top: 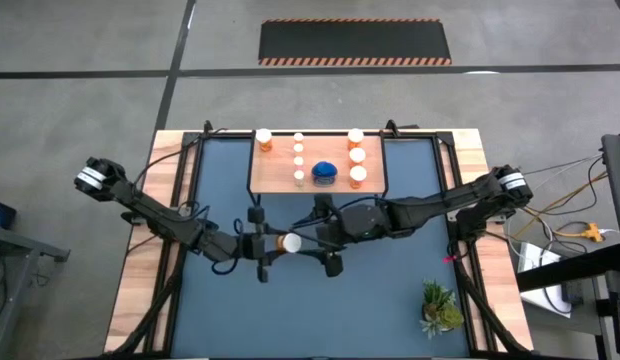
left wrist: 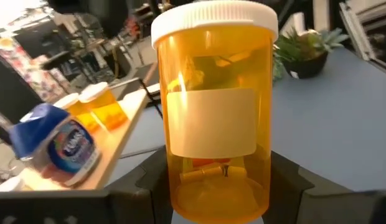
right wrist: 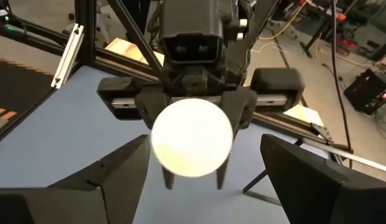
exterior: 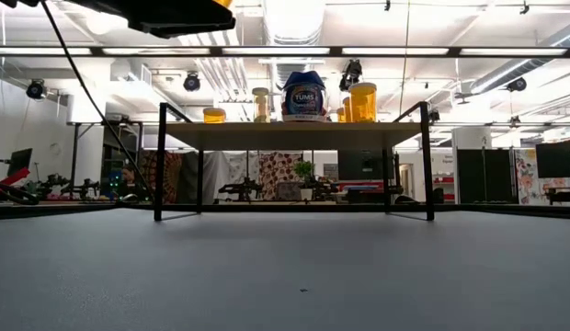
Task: Pick and place medicine bottles onto shelf by color
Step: Align the large orange pill bottle with the other large orange pill bottle on the shelf
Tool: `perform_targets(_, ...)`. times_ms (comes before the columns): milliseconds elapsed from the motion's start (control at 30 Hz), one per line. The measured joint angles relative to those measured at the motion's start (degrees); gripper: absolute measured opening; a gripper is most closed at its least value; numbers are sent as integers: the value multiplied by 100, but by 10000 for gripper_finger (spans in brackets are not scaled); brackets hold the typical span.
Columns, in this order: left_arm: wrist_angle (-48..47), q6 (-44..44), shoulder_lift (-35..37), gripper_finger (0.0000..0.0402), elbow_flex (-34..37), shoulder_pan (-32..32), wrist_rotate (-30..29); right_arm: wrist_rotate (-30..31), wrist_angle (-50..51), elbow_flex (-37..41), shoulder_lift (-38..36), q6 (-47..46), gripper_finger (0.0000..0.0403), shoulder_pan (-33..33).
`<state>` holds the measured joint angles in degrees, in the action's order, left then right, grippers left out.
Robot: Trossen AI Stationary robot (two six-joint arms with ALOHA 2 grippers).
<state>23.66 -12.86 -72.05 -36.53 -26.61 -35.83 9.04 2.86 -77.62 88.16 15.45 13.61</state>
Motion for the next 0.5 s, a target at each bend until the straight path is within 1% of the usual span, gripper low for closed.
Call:
perform_targets(100,107,2,0,155,17,-1,-161,4,-4,0,51,-51,292,0)
perform_targets(500,191,44,0,156,17,2,-262,5,-125,0,129,-49,269,0)
